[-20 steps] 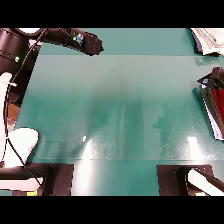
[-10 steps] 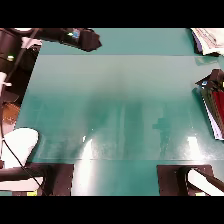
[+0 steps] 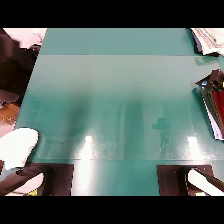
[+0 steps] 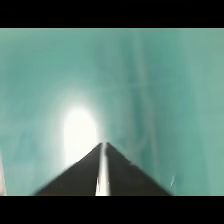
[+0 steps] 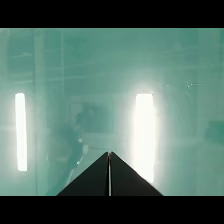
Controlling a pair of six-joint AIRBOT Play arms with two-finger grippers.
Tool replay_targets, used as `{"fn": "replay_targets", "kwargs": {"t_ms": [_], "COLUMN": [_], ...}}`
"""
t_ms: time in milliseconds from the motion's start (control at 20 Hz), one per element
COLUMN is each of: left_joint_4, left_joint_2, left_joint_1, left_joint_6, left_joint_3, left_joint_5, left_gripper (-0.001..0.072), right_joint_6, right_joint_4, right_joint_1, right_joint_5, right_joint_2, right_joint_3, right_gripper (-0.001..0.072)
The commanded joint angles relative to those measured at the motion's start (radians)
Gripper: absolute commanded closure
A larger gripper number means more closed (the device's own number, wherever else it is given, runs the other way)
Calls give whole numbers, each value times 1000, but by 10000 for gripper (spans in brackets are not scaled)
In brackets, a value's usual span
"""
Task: Fold the shirts.
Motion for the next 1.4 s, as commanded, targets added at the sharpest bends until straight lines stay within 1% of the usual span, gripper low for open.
{"fn": "replay_targets", "kwargs": {"t_ms": [0, 50, 250, 450, 600, 750, 950, 1000, 1050, 1100, 1250, 1350], "left_joint_4": [75, 89, 106, 113, 148, 185, 202, 202, 201, 201, 197, 172], "left_joint_2": [171, 213, 307, 323, 323, 323, 323, 323, 323, 323, 323, 323], "left_joint_1": [138, 179, 306, 370, 373, 373, 373, 373, 373, 373, 373, 373], "left_joint_6": [-58, -86, -106, -143, -189, -219, -219, -219, -217, -217, -217, -200], "left_joint_3": [-259, -370, -752, -1010, -1126, -1195, -1207, -1207, -1207, -1207, -1192, -1107], "left_joint_5": [-40, -29, 28, 106, 169, 223, 268, 275, 278, 283, 283, 274], "left_gripper": [169, 97, 96, 96, 96, 96, 100, 195, 496, 672, 684, 684], "right_joint_6": [-18, -18, -33, -36, -36, -36, -36, -36, -36, -36, -36, -36], "right_joint_4": [1, 1, 1, 0, 1, 1, 1, 1, 1, 1, 2, 3], "right_joint_1": [1, 1, 1, 1, 1, 1, 1, 1, 1, 1, 1, 1], "right_joint_5": [-3, -3, -3, -1, 0, 2, 8, 8, 8, 8, 8, 1], "right_joint_2": [1, 1, 1, 1, 1, 1, 1, 1, 1, 1, 1, 1], "right_joint_3": [0, 0, 0, 0, 0, 0, 0, 0, 0, 0, 0, 0], "right_gripper": [697, 697, 697, 697, 697, 697, 697, 697, 697, 697, 697, 697]}}
